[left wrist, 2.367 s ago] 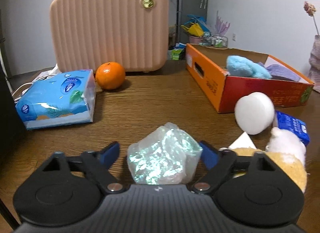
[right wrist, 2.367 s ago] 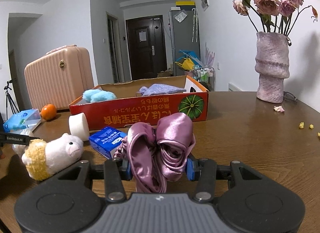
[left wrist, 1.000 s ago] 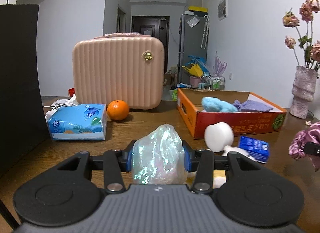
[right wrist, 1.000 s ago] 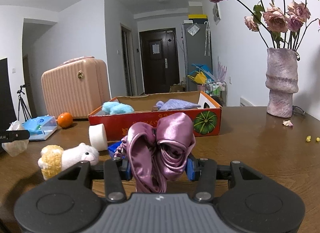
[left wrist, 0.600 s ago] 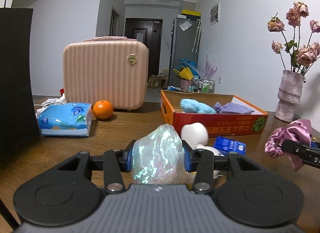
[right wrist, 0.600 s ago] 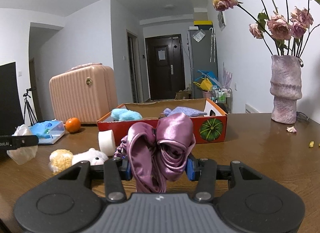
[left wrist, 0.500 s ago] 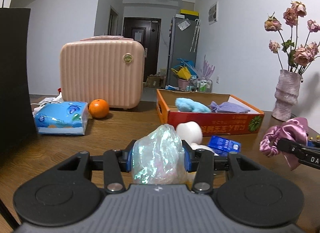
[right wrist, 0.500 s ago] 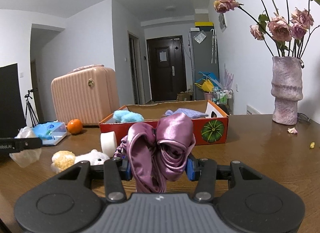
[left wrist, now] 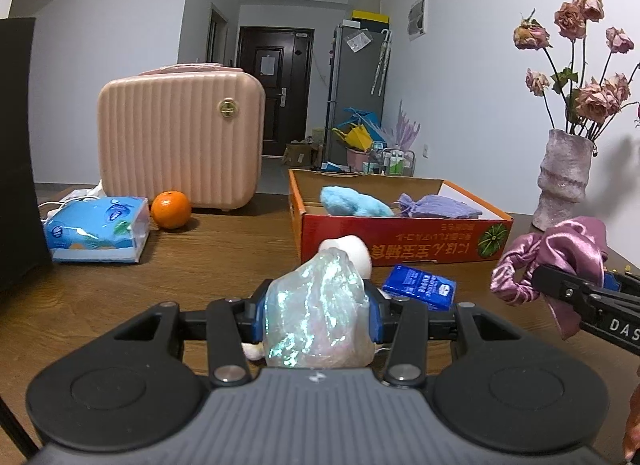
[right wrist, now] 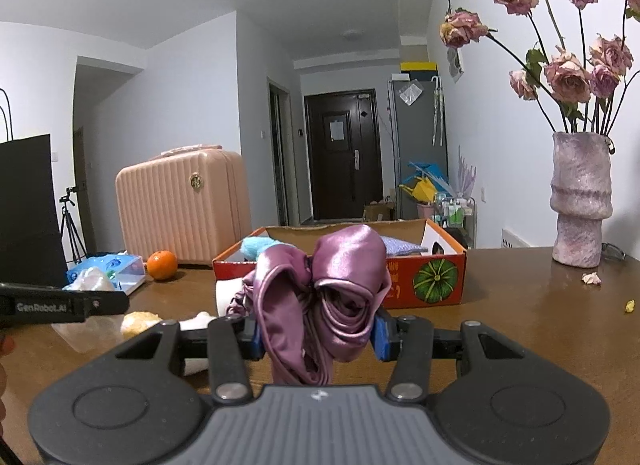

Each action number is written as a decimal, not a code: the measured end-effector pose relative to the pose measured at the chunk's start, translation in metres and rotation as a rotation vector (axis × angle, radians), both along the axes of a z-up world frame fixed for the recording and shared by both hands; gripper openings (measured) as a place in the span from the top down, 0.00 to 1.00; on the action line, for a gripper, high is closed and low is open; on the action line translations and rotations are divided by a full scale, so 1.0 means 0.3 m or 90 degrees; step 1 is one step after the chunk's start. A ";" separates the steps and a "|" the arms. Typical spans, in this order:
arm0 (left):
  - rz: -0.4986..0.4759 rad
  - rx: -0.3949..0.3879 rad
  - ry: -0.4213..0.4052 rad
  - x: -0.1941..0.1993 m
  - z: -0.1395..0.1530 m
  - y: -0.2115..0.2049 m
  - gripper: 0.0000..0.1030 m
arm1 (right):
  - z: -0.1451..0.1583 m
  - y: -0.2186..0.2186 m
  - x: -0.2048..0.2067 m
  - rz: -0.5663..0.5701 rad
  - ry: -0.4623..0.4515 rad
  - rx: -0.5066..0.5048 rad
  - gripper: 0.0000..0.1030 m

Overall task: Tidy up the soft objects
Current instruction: 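Carry the plastic bag and pink bow over the cardboard box with both tools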

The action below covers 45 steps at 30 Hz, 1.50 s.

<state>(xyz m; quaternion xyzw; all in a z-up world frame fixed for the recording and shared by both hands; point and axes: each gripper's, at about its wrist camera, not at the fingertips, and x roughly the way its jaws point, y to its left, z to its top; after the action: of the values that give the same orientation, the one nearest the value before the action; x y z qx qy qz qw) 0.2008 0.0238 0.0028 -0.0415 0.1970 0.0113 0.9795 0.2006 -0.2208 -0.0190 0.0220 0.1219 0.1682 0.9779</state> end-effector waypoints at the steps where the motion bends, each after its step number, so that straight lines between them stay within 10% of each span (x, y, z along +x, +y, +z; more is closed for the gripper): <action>1: -0.002 0.000 0.000 0.006 0.001 -0.009 0.56 | -0.001 -0.001 0.003 -0.002 -0.004 -0.002 0.54; 45: 0.030 -0.065 -0.064 0.473 0.129 -0.206 0.56 | 0.034 -0.002 0.420 -0.056 -0.086 0.024 0.54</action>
<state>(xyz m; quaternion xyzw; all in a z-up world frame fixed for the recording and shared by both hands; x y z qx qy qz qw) 0.3426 -0.0381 0.0414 -0.0968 0.1467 0.0220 0.9842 0.3266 -0.2213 -0.0087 0.0343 0.0511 0.1289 0.9898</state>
